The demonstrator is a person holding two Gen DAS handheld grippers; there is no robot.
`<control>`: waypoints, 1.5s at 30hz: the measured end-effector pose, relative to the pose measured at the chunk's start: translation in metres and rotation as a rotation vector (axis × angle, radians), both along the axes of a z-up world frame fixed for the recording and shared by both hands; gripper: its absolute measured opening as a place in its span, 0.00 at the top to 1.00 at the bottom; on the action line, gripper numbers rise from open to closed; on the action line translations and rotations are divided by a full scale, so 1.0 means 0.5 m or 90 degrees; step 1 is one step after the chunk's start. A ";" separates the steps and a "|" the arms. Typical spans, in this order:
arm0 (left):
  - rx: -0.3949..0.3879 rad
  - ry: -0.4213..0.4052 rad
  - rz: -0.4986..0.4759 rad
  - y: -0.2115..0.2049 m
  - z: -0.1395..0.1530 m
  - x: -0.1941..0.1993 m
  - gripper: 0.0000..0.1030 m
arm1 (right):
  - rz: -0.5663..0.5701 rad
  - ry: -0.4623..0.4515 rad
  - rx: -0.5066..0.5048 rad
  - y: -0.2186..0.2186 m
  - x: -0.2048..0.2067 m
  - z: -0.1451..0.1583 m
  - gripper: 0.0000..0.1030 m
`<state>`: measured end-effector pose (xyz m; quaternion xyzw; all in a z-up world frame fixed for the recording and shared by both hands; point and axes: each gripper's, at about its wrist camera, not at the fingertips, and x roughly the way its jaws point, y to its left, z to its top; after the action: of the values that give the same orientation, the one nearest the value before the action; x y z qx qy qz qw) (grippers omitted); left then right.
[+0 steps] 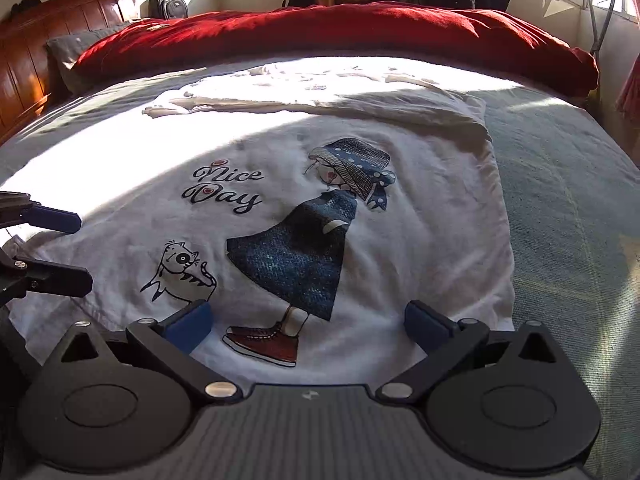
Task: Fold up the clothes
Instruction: 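Move the open right gripper to the hem of the 'Nice Day' shirt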
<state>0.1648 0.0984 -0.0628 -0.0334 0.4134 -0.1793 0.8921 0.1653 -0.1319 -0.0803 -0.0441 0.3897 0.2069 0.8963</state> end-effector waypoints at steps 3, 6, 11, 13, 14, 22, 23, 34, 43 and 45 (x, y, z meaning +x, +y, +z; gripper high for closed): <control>-0.024 0.010 0.015 0.009 0.002 0.003 0.01 | -0.008 -0.007 0.009 -0.003 -0.003 -0.004 0.00; -0.039 0.010 0.024 0.013 -0.004 0.003 0.01 | -0.013 -0.004 0.013 -0.003 -0.001 -0.004 0.00; -0.040 -0.017 0.025 0.011 -0.010 -0.009 0.01 | -0.011 -0.013 0.007 0.001 -0.006 -0.004 0.00; -0.035 -0.034 0.023 0.009 -0.013 -0.018 0.01 | -0.011 -0.020 0.006 0.001 -0.010 -0.004 0.00; -0.032 -0.042 0.022 0.008 -0.015 -0.022 0.01 | -0.012 -0.023 0.007 0.001 -0.011 -0.004 0.00; -0.010 -0.043 0.076 0.018 0.011 -0.053 0.01 | -0.056 -0.026 0.065 -0.016 -0.027 0.032 0.00; -0.004 -0.051 0.088 0.024 0.014 -0.060 0.01 | -0.063 -0.031 0.079 -0.019 -0.029 0.042 0.00; 0.000 -0.047 0.137 0.047 -0.005 -0.129 0.01 | -0.022 -0.049 0.000 0.051 -0.042 -0.001 0.00; -0.016 -0.051 0.148 0.051 0.012 -0.162 0.01 | -0.033 -0.059 -0.010 -0.015 -0.114 0.004 0.00; -0.044 -0.062 0.145 0.045 0.024 -0.149 0.01 | -0.028 -0.058 -0.008 -0.012 -0.119 0.011 0.00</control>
<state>0.0902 0.1207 -0.0510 -0.1019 0.3569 -0.0923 0.9240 0.1058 -0.1377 -0.0748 -0.0504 0.3508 0.1821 0.9172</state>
